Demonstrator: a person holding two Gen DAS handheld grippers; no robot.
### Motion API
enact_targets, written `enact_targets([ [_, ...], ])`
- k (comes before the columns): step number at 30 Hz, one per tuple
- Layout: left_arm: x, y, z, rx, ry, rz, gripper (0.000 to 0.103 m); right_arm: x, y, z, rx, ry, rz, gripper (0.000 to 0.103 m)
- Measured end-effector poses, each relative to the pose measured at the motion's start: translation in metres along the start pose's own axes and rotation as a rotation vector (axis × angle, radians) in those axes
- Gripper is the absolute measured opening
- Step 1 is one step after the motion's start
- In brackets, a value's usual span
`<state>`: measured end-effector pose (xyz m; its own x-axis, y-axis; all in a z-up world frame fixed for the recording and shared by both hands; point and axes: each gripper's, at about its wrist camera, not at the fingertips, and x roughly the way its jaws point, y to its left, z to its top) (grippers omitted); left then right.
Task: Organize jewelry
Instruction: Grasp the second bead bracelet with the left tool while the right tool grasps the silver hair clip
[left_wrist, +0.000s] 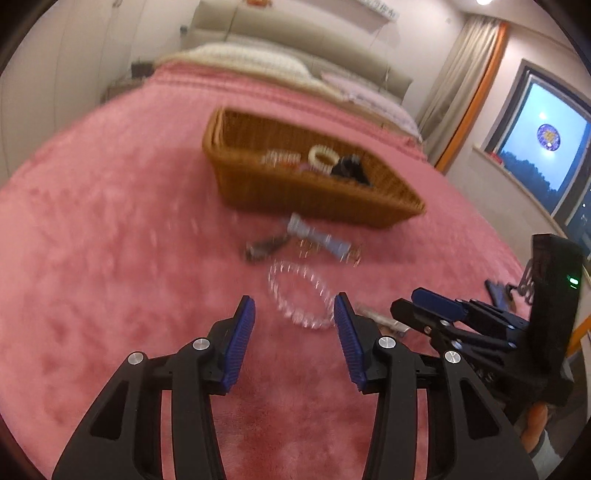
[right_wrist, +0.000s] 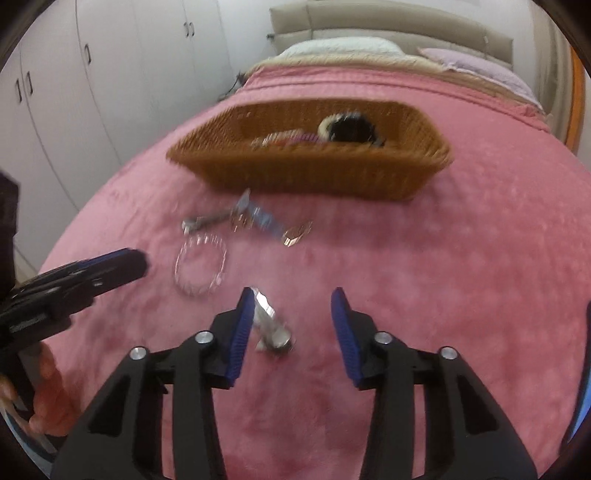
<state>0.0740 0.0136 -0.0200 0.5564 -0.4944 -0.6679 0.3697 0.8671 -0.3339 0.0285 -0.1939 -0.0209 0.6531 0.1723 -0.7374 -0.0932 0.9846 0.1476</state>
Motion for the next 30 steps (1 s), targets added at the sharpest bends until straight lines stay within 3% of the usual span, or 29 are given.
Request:
enact_targets([
  [4, 0.018, 0.0, 0.001, -0.003, 0.072, 0.038, 0.043, 0.002, 0.006, -0.004, -0.034, -0.001, -0.013, 0.039],
  [8, 0.024, -0.003, 0.003, 0.002, 0.081, 0.045, 0.043, 0.01, 0.009, -0.007, -0.044, 0.032, -0.012, 0.035],
  [12, 0.035, -0.011, 0.008, 0.031, 0.099, 0.104, 0.043, 0.014, 0.013, -0.008, -0.063, 0.048, -0.011, 0.035],
  [14, 0.037, -0.016, 0.007, 0.058, 0.105, 0.142, 0.042, 0.013, 0.013, -0.009, -0.068, 0.049, -0.012, 0.024],
  [16, 0.036, -0.019, 0.006, 0.079, 0.104, 0.172, 0.035, 0.012, 0.016, -0.01, -0.076, 0.052, -0.009, 0.017],
  [21, 0.026, -0.016, 0.003, 0.103, 0.101, 0.176, 0.009, 0.007, 0.024, -0.014, -0.087, 0.06, -0.021, 0.016],
  [30, 0.015, -0.007, -0.002, 0.096, 0.099, 0.138, 0.009, 0.001, 0.027, -0.023, -0.003, 0.073, -0.016, 0.016],
])
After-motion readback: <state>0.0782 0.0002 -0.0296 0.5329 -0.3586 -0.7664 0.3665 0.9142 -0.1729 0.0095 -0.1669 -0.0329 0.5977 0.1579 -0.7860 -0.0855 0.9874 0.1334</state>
